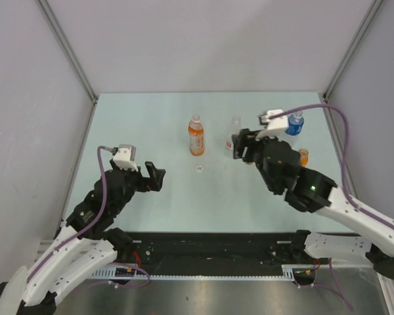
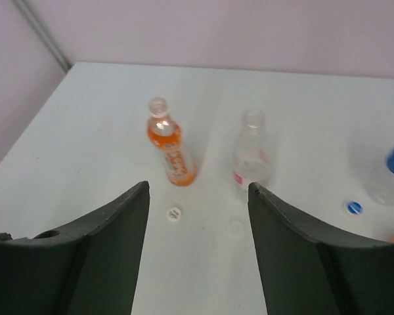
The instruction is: Unscrew the bottle caps
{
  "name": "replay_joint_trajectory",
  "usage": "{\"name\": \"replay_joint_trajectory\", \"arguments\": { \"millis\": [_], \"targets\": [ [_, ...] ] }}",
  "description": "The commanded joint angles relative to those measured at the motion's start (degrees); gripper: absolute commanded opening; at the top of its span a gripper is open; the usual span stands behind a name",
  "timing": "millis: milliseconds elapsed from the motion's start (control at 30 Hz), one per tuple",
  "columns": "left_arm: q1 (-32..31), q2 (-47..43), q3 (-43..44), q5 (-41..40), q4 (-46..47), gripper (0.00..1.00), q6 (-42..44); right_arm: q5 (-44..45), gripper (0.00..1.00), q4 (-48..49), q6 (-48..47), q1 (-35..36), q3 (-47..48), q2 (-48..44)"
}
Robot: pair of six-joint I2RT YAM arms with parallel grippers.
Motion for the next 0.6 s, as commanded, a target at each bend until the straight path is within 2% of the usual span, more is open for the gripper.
{"name": "replay_joint_trajectory", "arguments": {
  "millis": [0,133,267,567],
  "targets": [
    [0.3,5.9,2.8,1.4,3.7,1.00,-1.8,10.9,0.66,-9.0,2.0,-0.8,-10.0,-8.9],
    [0.6,12.8,4.7,-2.7,2.5,1.00,-5.0,10.3,0.66,-12.2,8.5,-4.7,-19.0,-20.3],
    [2.4,18.7,8.0,-3.1,0.8,1.00,-9.1,8.6,0.66,-13.9,15.2,-6.1,-25.0,-27.0],
    [2.6,20.5,7.6,1.4,4.8,1.00,-13.9,7.4,0.66,-11.3,14.4,-3.7,-26.3,-26.9]
  ]
}}
